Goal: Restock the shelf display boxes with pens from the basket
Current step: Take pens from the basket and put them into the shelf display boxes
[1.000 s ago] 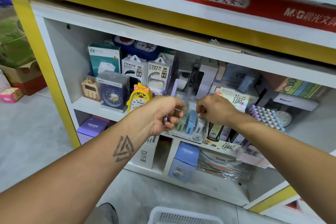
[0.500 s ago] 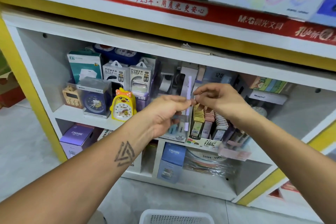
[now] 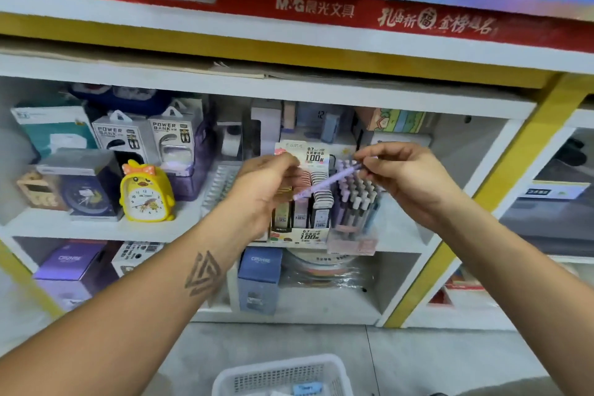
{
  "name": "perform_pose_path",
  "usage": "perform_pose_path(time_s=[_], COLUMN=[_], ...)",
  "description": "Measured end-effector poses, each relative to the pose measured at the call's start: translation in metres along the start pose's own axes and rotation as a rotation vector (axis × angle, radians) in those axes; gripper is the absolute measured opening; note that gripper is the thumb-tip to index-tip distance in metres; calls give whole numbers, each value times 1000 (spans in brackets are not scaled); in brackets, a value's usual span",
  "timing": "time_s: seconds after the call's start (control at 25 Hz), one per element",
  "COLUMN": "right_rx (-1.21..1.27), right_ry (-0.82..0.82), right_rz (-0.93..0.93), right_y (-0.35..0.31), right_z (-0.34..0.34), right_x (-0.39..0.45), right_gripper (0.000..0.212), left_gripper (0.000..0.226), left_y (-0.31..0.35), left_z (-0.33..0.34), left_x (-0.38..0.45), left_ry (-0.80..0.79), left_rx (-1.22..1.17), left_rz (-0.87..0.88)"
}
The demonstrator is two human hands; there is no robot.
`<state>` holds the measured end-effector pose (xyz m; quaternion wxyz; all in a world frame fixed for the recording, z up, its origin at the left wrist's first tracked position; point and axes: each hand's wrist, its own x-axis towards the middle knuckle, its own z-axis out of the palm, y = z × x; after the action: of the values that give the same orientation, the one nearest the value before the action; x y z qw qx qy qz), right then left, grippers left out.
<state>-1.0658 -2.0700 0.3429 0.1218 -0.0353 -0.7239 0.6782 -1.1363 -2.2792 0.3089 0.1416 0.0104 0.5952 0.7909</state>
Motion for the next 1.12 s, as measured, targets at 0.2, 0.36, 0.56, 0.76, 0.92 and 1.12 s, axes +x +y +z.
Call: perform_pose_path(time_s=[0.2,0.36,0.56,0.76,0.92,1.12], right_rx=[-406,-710,-896,-960,-959,-1221], right_ry=[55,132,60,-1,-44,-40], right_rz=[-262,-540,-574,-533,-519,-572], right_y=[0,3,20,40,38,48], right_z=[-12,-11,-11,2,3,6], right_x=[-11,-19,-22,-19,-15,-11], right_gripper=[19,15,13,10,8,14], left_gripper=[31,60,71,69,66,63], left_y=[-26,-49,-57,-55,-55,-53], left_z=[4,5,6,7,9,10], left_x=[-1,-5,-5,-7,-6,-8], left_ry=[-87,-332,-384,-350,-336,-331], left_rx=[1084,1432,1543,1570,1556,1551], left_rz=[547,682,696,730,752,752])
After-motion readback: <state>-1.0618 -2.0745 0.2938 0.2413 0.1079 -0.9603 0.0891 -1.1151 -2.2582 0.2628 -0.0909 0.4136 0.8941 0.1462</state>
